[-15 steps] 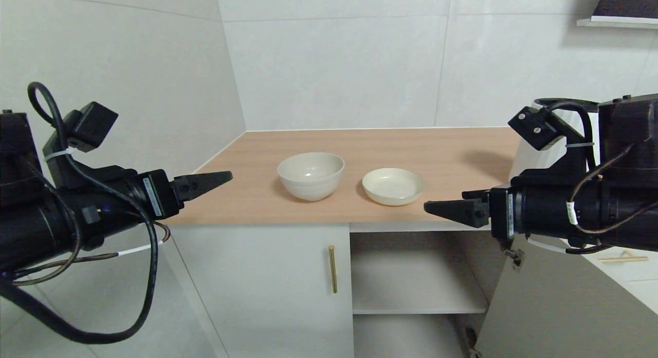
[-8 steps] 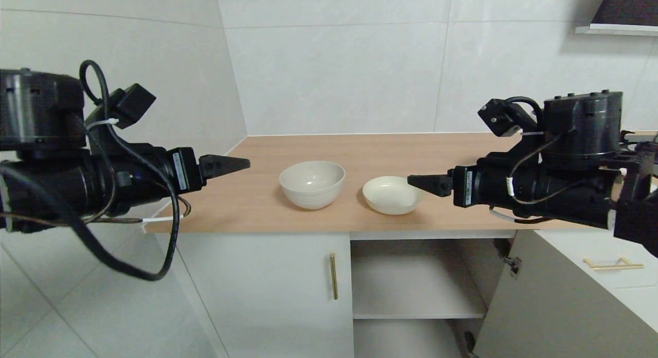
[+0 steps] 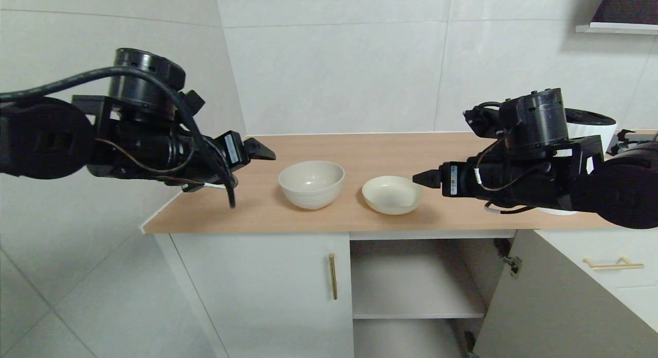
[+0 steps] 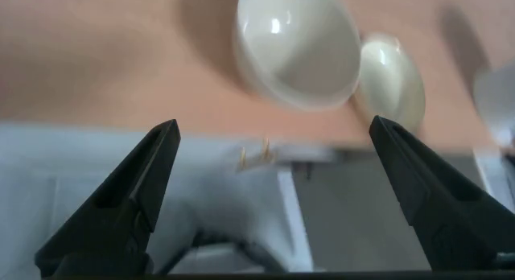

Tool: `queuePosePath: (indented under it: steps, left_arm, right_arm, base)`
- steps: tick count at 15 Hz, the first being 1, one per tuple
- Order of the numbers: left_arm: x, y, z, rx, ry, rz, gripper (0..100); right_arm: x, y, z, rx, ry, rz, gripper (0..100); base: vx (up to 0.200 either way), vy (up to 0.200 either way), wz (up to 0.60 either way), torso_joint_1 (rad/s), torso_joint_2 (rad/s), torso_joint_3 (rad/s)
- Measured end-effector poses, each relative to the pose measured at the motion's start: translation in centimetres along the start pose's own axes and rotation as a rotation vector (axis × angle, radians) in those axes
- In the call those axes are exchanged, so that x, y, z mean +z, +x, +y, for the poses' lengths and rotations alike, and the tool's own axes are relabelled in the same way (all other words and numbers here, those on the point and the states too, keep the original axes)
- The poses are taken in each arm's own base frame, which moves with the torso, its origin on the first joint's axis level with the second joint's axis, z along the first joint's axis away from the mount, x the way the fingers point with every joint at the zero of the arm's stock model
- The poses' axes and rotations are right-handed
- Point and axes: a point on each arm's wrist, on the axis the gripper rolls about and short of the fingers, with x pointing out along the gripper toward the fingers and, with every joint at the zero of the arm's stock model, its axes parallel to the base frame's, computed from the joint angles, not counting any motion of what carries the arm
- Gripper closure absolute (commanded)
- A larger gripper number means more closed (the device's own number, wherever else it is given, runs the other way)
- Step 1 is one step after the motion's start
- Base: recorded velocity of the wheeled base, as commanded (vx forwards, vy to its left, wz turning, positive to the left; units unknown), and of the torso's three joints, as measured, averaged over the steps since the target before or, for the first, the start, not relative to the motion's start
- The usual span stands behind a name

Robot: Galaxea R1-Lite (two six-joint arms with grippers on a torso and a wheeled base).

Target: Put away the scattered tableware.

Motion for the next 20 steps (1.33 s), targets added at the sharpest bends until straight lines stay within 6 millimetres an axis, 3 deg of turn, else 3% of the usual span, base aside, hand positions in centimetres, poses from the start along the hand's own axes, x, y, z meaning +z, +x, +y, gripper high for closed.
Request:
queuePosePath:
  steps: [2,6,14,15,20]
  left_arm:
    - [-0.2,2.5,-0.5,0.088,-0.007,-0.079,0]
    - [-1.6,6.9,-0.8,0.166,0.007,-0.077,0]
    - [-2.5,10.9,-0.5,0.180,0.017,-0.046,0]
    - [-2.6,11.1,-0.4,0.183,0.018,-0.040,100]
    - [-2.8,11.6,-0.3,0.187,0.020,-0.034,100]
  right_arm:
    - [-0.2,0.3,0.0,-0.004,-0.001,0.004,0]
    - [-0.4,0.7,0.0,-0.006,0.000,0.011,0]
    - [-0.7,1.1,-0.1,-0.010,0.001,0.025,0]
    - [-0.7,1.1,-0.1,-0.011,0.001,0.026,0]
    - [-0.7,1.2,-0.1,-0.011,0.001,0.027,0]
  base:
    - [0.000,0.000,0.00,0.000,0.00,0.000]
    - [0.000,0.000,0.00,0.000,0.00,0.000]
    - [0.000,0.000,0.00,0.000,0.00,0.000]
    - [0.000,0.000,0.00,0.000,0.00,0.000]
    - [0.000,0.000,0.00,0.000,0.00,0.000]
